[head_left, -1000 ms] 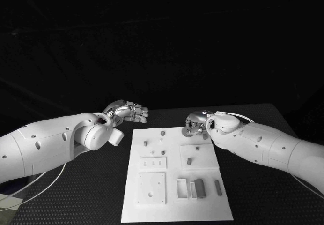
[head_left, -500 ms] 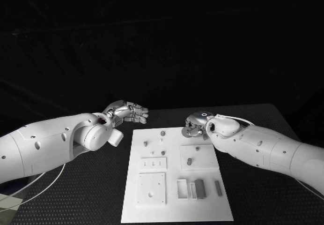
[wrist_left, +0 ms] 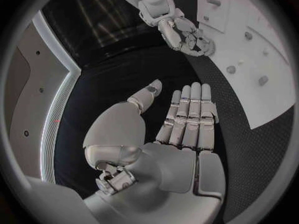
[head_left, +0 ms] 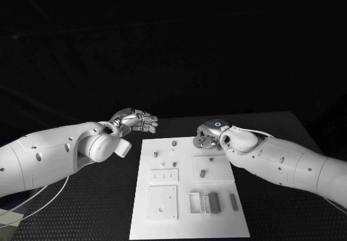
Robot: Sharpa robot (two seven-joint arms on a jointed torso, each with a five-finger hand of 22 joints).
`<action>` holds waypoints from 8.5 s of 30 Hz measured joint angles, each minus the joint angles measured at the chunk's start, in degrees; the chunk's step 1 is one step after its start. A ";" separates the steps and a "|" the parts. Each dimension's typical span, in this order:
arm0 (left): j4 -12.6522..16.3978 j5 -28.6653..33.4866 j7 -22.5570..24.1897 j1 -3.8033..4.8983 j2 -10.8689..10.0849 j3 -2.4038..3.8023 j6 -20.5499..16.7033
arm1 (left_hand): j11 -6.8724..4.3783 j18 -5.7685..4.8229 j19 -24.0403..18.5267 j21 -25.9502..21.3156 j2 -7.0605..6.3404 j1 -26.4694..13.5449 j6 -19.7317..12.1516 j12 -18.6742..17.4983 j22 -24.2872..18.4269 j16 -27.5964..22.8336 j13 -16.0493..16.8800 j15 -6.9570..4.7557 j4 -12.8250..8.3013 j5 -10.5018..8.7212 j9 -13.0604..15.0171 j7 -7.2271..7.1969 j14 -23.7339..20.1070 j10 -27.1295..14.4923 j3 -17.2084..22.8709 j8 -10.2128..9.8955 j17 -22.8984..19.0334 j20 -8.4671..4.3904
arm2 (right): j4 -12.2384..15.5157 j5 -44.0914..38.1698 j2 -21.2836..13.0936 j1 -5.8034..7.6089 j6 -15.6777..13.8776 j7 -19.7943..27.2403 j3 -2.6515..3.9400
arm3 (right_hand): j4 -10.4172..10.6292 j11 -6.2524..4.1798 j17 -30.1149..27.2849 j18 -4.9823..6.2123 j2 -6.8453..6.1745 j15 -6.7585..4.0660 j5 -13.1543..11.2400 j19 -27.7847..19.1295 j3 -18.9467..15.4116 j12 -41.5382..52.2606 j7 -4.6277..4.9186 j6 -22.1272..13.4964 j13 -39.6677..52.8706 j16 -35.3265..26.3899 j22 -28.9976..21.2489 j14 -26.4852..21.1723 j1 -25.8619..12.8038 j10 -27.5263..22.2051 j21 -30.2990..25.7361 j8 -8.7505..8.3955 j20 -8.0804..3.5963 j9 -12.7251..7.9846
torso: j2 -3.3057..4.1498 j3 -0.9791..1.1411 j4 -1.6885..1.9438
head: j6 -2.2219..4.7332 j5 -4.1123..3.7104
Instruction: Assemble the parts on the task board
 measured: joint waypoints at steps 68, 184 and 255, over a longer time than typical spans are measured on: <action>0.08 -0.17 0.14 0.03 1.09 0.05 -0.20 | 0.00 0.00 0.00 -0.22 0.00 0.00 0.00 -0.22 0.12 -0.23 0.12 0.00 0.00 0.00 0.12 0.00 0.00 0.00 0.00 -0.23 0.21 0.00 | -0.01 -7.17 10.38 -2.35 -4.15 -2.92 -1.59 | 0.11 -0.21 -0.10 0.00 -1.19 0.00 0.01 0.72 0.41 0.00 0.86 1.22 -0.52 0.03 -0.01 0.00 0.17 0.21 -0.01 0.00 -0.12 -0.11 | 0.17 -0.11 0.46 | 0.06 0.80; -0.09 -0.27 0.01 0.03 0.77 0.05 -0.18 | 0.00 0.00 0.00 -0.44 0.00 0.00 -0.40 -0.43 0.28 -0.67 0.39 0.12 0.00 0.00 0.22 0.40 0.12 0.00 0.00 -0.68 0.55 0.00 | 0.76 0.68 6.61 -2.51 -2.63 -1.03 -1.35 | 3.09 0.19 0.05 -0.02 -5.62 0.09 0.28 1.43 0.40 1.16 1.21 0.64 -1.13 -0.20 0.00 -0.11 3.55 -1.02 -0.81 -0.50 -0.63 0.86 | 0.11 -0.12 0.37 | -0.48 0.79; -0.02 -0.29 -0.13 0.03 0.73 0.04 -0.21 | 0.00 0.00 0.00 -0.66 0.00 0.00 -0.82 -0.43 0.33 -0.90 0.45 0.11 0.00 0.00 0.19 0.40 0.11 0.00 0.00 -1.12 0.76 0.00 | 2.75 -1.80 7.87 -2.56 -6.60 -3.70 -1.00 | 1.19 -0.61 -0.09 -0.02 -2.98 -0.52 0.22 0.79 -0.56 1.12 -0.02 1.44 -1.89 -0.20 0.00 -0.32 2.28 -1.02 -0.58 0.16 -0.39 2.49 | 0.12 -0.19 0.36 | -0.56 0.99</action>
